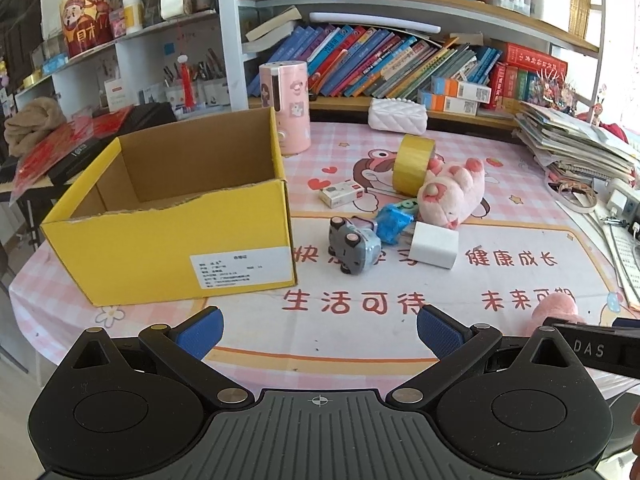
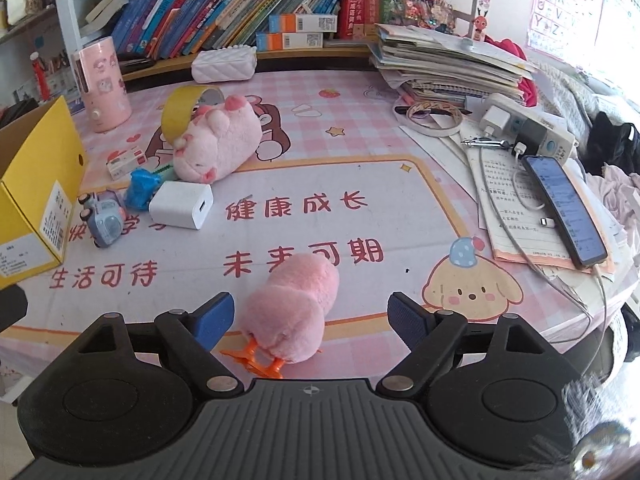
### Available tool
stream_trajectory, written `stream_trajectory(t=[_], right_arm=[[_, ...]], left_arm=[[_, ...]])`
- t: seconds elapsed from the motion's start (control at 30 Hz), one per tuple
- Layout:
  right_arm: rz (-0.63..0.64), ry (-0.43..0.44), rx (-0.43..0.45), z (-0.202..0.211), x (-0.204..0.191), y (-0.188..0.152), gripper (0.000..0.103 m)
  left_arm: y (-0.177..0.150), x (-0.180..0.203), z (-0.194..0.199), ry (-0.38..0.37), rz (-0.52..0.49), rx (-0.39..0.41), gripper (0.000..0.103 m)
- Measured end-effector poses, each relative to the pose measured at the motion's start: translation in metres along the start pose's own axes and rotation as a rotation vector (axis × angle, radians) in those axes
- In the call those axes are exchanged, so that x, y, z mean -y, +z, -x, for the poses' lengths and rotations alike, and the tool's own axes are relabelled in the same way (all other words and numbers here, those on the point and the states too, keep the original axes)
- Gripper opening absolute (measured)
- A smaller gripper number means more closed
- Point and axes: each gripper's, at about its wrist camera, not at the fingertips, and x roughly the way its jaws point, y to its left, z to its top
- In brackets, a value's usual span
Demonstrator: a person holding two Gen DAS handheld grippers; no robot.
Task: Organize objects
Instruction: 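Grasp the pink plush chick with the right gripper while the left gripper approaches the white charger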
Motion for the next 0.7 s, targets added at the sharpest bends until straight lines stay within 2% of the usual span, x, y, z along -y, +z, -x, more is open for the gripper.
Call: stream_trajectory(t=[0.17,0.27,0.37,0.47,0.53,0.6,0.7], right_arm=[[-0.002,0.023,-0.024,-0.012,0.006,-0.002,0.084],[-0.015,0.058,-0.027,-0.018,0.008,0.002,0.08],[0.009,0.096,-0.051,-0.028,0.003,0.008,0.069],[0.026,0.12,-0.139,-0.046,0.0,0.01,0.057],[0.025,0.141,-0.165,-0.052,0.002,0.012,0.051],[0.038,0.17,-0.142,-0.052,0.004,0.019,0.045],[0.033,0.177,-0.044,-0.043,0.016,0.037,0.045]], left_arm=[[0.001,0.005,-0.007,0.003,0.011,-0.014,0.103],[0.003,0.008,-0.01,0.008,0.0,-0.012,0.103],[0.006,0.012,-0.012,0.007,-0.006,-0.014,0.103],[0.008,0.018,-0.016,0.011,-0.019,-0.018,0.103],[0.011,0.022,-0.019,0.011,-0.017,-0.015,0.103],[0.016,0.028,-0.023,0.003,-0.006,-0.013,0.103],[0.024,0.04,-0.033,-0.003,-0.004,-0.015,0.101]])
